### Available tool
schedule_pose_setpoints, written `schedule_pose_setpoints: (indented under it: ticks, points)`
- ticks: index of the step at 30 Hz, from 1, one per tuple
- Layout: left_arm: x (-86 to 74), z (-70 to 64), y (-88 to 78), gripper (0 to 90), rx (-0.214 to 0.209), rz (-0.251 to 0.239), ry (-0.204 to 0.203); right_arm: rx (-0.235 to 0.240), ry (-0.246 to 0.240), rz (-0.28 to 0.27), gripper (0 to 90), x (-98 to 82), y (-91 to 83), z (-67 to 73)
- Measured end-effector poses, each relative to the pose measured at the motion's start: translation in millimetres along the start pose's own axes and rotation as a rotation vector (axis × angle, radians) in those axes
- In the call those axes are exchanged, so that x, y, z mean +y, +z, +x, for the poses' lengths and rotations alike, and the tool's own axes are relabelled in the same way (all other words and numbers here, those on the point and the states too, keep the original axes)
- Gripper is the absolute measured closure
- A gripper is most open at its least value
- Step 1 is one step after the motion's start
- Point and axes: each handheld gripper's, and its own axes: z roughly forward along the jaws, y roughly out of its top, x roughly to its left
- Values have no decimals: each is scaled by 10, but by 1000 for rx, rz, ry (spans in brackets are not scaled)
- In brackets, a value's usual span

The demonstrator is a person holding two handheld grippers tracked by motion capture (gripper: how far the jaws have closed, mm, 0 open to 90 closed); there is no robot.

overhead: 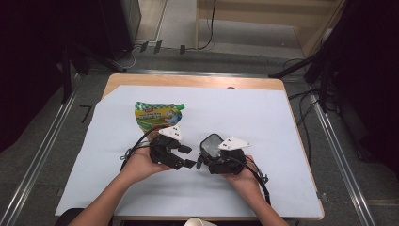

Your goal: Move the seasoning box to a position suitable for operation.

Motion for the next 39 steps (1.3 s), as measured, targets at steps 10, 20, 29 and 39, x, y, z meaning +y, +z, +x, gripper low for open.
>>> schedule_pose_setpoints:
  ticks: [10, 20, 29, 39]
  points:
    - [-10, 37, 3, 442, 2, -4, 0, 29, 27, 9, 127, 34, -153, -7]
    - [19, 119, 60, 494, 0, 7, -5, 47, 40, 56, 187, -36, -483, -41]
    - [27, 102, 73, 703, 2, 16, -6, 51, 46, 37, 637, -84, -748, -111]
    - [53, 68, 205, 900, -10, 33, -3, 69, 92, 72, 900, -99, -635, -131]
